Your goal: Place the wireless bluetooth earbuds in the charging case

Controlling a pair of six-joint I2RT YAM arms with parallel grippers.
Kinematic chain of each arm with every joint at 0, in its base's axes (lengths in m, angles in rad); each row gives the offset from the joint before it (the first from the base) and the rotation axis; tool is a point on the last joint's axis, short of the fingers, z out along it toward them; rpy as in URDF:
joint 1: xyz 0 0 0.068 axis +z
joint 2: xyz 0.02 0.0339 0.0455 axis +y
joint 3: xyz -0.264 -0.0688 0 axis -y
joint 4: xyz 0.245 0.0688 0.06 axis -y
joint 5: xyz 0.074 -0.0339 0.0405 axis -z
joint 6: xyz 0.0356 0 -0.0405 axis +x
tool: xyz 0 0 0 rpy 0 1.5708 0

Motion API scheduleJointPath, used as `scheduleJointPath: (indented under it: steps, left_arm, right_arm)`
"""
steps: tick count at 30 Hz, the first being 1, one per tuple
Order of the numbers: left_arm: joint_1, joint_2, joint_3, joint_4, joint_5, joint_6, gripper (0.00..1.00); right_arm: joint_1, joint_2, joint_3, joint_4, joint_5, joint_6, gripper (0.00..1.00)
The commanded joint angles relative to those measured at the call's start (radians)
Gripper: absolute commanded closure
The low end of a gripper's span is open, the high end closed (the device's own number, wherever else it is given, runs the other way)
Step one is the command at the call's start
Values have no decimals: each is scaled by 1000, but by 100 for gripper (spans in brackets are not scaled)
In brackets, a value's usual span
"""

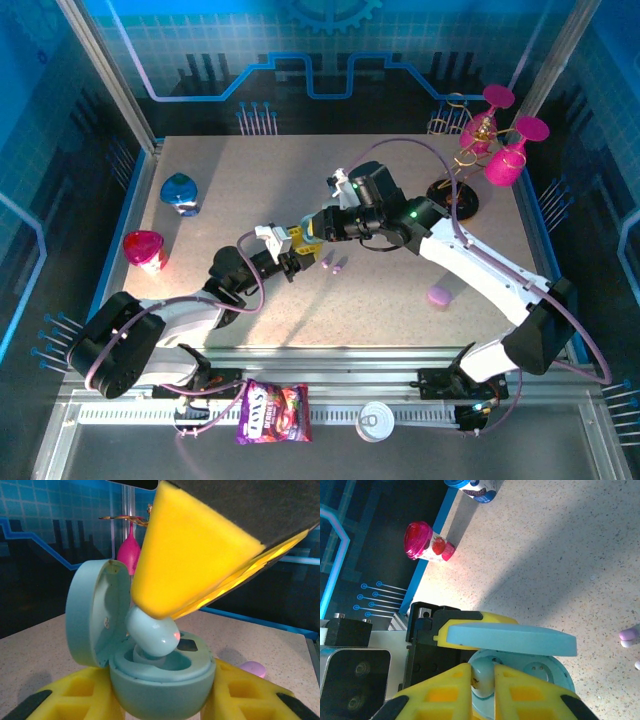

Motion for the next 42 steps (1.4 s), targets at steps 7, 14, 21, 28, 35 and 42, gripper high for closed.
scheduleJointPath:
  steps: [7,14,21,28,35,42]
  left_arm:
    - [-10,1,22,66,8,22,67]
    - [-9,-4,22,67,8,22,67]
    - [-9,-2,21,68,7,23,67]
    - [-9,0,22,68,8,24,67]
    - [-9,3,22,70,14,19,67]
    - [-10,-8,19,62,13,23,67]
  right_arm:
    - [-11,-17,-33,70,-111,47,89]
    - [-15,-27,-31,5,-88,41,89]
    - [-21,-35,-30,-39,-83,54,88]
    - [-28,-40,-28,-62,-65,51,87]
    - [-30,-13,-8,-39,-66,46,82]
    - [-29,36,44,-62,-49,15,84]
